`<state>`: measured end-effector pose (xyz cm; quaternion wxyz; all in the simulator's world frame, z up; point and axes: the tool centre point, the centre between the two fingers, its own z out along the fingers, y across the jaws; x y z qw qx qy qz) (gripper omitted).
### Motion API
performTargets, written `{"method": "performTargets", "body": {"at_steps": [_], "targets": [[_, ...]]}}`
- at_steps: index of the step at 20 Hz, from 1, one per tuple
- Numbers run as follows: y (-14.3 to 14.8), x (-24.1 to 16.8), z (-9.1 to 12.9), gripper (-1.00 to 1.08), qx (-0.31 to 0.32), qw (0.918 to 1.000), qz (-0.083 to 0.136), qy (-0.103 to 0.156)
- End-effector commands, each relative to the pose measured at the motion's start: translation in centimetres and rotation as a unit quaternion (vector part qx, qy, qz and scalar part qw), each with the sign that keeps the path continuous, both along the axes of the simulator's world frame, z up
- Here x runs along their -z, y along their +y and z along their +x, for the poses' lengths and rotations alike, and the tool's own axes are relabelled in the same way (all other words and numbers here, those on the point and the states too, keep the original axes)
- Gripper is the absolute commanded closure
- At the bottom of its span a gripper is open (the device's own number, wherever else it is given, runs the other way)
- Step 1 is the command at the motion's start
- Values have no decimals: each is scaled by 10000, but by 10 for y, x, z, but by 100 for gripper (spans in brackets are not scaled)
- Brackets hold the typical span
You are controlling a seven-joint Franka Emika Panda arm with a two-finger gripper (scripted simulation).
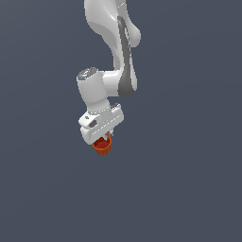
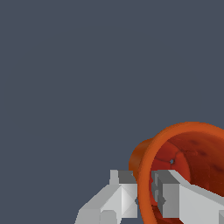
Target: Pick up the object and move it to a goal position.
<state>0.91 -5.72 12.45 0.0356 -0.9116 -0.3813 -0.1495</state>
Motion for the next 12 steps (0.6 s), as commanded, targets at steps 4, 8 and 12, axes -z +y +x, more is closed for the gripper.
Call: {"method": "performTargets", "body": {"at_steps": [4, 8, 12], "targets": [[6, -32, 19, 108, 0, 10000, -6, -8], [8, -43, 26, 108, -3, 10000, -3, -8], [8, -47, 29, 108, -3, 10000, -3, -8]]}}
